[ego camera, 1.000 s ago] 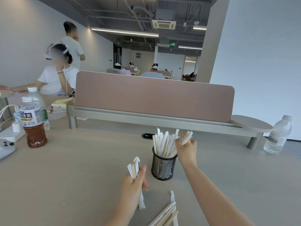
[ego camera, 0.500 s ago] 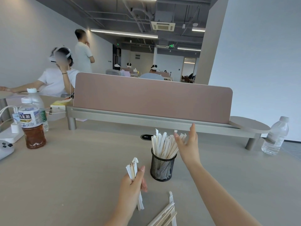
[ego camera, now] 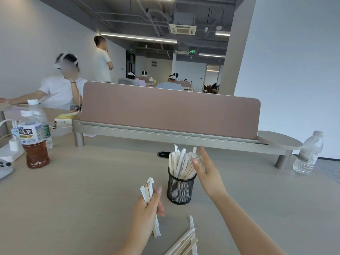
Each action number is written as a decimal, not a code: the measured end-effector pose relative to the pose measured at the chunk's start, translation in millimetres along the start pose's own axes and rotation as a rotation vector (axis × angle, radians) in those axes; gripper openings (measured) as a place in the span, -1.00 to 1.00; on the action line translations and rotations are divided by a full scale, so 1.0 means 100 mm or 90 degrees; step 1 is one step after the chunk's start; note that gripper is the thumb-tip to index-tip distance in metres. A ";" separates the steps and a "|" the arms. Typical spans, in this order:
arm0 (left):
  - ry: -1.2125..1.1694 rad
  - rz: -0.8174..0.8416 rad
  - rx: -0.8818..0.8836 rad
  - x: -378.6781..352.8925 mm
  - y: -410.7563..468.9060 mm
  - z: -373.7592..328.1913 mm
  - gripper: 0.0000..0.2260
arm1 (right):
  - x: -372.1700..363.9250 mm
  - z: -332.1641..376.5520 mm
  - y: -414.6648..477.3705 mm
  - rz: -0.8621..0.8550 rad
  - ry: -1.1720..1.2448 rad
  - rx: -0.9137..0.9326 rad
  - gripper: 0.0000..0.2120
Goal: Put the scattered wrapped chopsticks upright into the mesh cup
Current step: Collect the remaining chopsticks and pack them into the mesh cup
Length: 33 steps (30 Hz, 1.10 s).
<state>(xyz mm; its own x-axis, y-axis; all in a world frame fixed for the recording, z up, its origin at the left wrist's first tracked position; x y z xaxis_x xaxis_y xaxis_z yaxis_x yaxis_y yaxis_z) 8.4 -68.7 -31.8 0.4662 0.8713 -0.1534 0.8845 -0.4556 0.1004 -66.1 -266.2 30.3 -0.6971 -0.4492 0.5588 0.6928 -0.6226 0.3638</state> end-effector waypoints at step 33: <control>-0.038 -0.057 -0.016 -0.65 1.02 -0.54 -0.79 | -0.63 -0.70 -0.29 0.145 0.147 -0.094 -0.30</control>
<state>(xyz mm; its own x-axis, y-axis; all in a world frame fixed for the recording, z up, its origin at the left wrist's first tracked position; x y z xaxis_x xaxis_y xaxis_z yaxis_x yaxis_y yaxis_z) 66.9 -162.2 41.6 0.3865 0.8955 -0.2207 0.9221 -0.3713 0.1086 -55.7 -264.6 -67.6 -0.5631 -0.7093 0.4241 0.8127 -0.5685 0.1282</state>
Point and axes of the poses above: each hand's wrist, its own y-axis towards the middle knuckle, its own x-axis out of the back of the hand, z = x × y, the point moved 8 cm from there along y, towards the middle knuckle, and after that the axes turned 7 degrees about -y, right-handed, at the moved point
